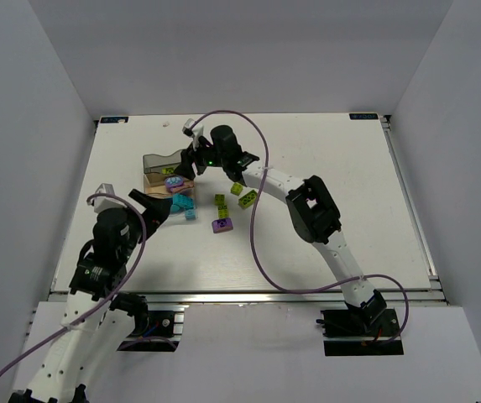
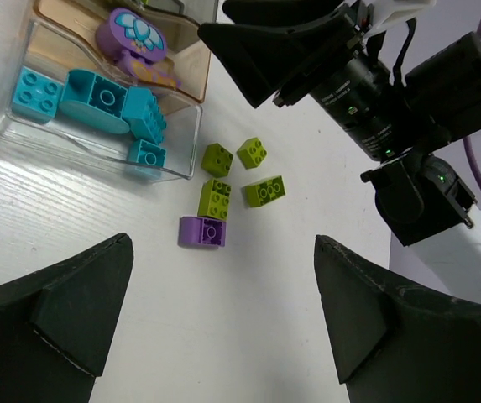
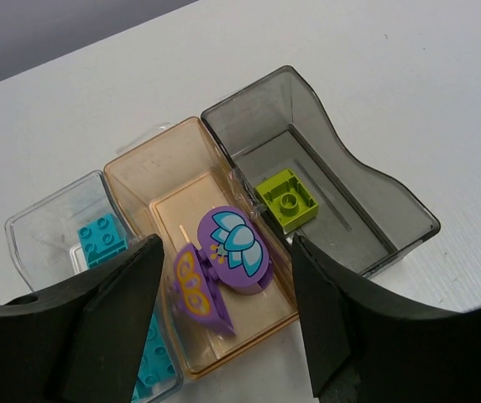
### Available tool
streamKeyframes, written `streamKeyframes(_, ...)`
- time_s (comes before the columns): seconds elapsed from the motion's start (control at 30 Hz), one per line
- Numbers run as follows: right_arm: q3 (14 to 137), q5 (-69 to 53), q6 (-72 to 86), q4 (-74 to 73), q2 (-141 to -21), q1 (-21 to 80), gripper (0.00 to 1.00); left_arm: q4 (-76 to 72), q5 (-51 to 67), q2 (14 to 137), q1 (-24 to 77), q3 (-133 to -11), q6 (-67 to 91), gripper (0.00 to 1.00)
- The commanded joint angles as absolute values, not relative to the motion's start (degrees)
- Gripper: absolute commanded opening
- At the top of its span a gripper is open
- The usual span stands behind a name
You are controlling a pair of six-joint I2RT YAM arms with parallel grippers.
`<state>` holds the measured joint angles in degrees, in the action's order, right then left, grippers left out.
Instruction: Sort the legos into containers by color
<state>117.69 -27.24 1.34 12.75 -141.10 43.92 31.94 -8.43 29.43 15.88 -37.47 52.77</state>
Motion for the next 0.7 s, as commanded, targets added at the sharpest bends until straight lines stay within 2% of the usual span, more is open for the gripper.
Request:
streamKeyframes(0.0,118.7,-29.0,0.3,15.7,-139.1,43.4,0.68,28.9,-4.3,32.7,16.1,-36.8,53.8,0.96)
streamKeyframes(0.13,116.6,-36.1,-2.2,13.3,-134.4,41.1,0.70,25.2,-0.7,35.6,16.1,-36.2,51.2,0.90)
streamKeyframes(0.2,112.5,-38.6,-1.9,12.6,-129.5,38.7,0.89,23.1,2.7,36.9,16.3,-36.4,49.5,0.84)
streamKeyframes(0.3,104.7,-49.0,-3.6,12.3,-122.6,33.9,0.89,20.1,6.0,39.9,17.6,-36.7,45.2,0.77)
streamKeyframes(0.33,102.8,-55.6,-4.0,11.9,-121.1,32.5,0.89,19.5,6.4,41.6,18.3,-36.9,44.3,0.76)
streamKeyframes(0.43,96.7,-64.5,-6.8,6.7,-114.4,27.3,0.89,17.1,6.8,45.2,21.4,-37.6,40.6,0.75)
streamKeyframes(0.53,91.9,-66.9,-18.5,-2.5,-108.6,23.5,0.89,15.7,6.6,48.1,24.7,-38.7,37.3,0.78)
streamKeyframes(0.57,91.2,-66.4,-29.1,-11.6,-107.2,22.4,0.89,15.3,6.9,50.3,26.2,-38.9,36.4,0.79)
streamKeyframes(0.67,86.4,-62.5,-44.5,-24.0,-101.4,21.5,0.85,14.6,8.1,55.7,29.3,-41.4,32.0,0.82)
